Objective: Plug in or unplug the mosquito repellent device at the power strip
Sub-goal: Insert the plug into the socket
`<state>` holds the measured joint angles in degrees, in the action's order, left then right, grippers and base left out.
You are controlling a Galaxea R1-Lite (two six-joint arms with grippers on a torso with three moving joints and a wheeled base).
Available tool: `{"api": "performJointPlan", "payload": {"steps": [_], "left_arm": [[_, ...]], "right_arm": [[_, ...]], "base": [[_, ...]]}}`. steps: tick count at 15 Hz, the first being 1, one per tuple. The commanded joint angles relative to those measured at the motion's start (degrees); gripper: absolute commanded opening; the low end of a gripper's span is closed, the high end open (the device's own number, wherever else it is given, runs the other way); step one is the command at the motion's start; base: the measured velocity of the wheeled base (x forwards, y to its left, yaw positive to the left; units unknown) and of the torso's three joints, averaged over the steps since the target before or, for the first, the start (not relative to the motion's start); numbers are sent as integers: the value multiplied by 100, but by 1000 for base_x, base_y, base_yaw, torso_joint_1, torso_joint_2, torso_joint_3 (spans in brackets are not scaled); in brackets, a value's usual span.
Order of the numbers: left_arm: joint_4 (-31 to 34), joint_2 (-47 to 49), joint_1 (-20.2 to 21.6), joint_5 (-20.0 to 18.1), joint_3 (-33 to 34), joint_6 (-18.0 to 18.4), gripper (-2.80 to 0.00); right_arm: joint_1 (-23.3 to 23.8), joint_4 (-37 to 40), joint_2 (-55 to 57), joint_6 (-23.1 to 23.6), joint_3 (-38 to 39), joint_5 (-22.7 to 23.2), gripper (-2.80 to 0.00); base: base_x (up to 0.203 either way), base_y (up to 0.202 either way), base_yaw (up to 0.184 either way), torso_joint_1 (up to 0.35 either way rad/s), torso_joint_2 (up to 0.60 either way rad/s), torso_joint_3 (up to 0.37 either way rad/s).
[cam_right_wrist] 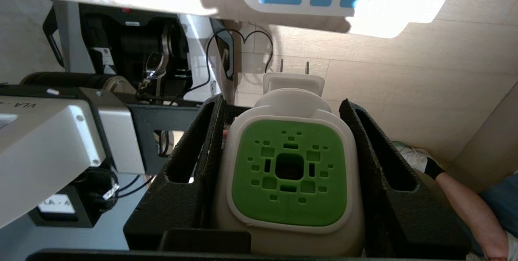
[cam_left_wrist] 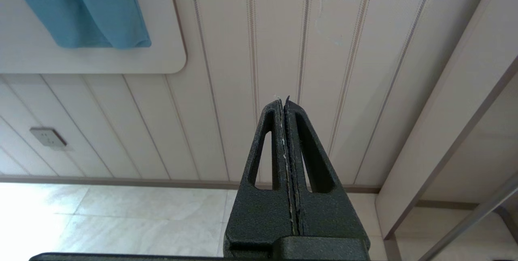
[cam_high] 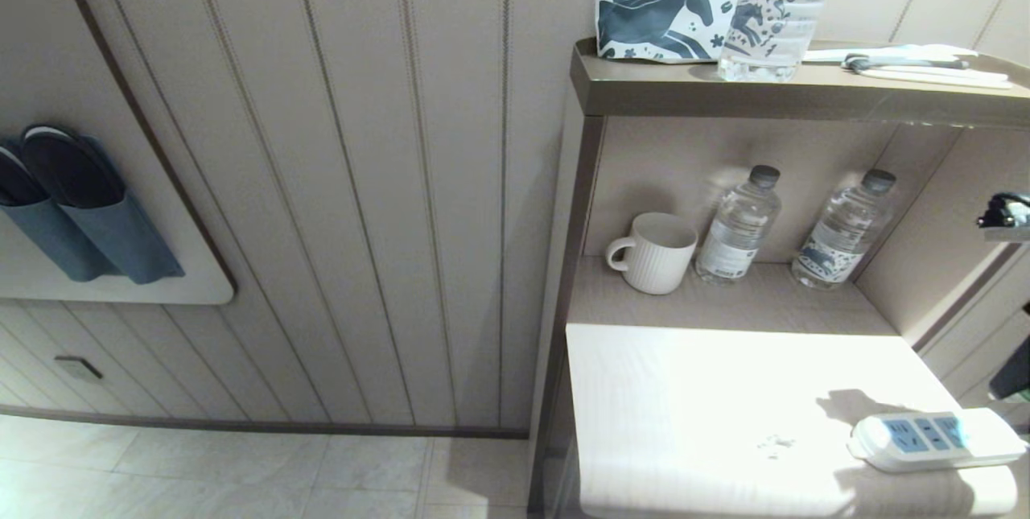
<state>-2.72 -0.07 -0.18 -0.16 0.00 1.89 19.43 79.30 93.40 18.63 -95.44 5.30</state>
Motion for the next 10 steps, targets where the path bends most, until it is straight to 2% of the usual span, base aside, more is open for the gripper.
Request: {"api": "performJointPlan", "payload": {"steps": [1, 10], "left_arm": [[-9, 7, 1, -2, 0, -4, -280], [-9, 7, 1, -2, 0, -4, -280]], "right_arm": [[-1, -282, -41, 10, 358, -19, -280], [-36, -387, 264, 9, 605, -108, -280]], "base": [[0, 0, 0, 0, 0, 0], [0, 0, 0, 0, 0, 0]]}}
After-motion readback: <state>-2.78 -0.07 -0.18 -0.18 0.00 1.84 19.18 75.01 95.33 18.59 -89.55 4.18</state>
